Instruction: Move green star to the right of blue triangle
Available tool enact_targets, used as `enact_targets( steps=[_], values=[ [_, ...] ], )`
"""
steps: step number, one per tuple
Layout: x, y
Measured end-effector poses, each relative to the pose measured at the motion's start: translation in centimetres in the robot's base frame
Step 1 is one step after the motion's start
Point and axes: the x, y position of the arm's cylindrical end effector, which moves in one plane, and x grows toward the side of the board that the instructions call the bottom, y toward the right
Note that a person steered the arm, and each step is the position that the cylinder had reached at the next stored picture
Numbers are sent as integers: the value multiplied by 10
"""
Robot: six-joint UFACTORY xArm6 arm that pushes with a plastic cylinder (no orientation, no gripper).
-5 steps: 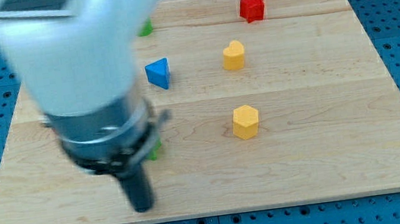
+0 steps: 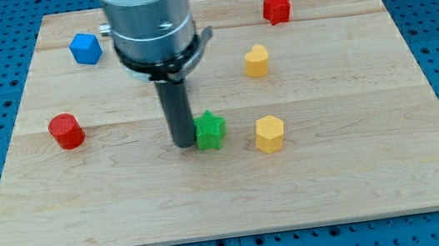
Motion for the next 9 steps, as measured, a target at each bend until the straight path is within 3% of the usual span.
enact_targets(
  steps=[3,9],
  values=[
    [45,41],
    [-54,29]
  ],
)
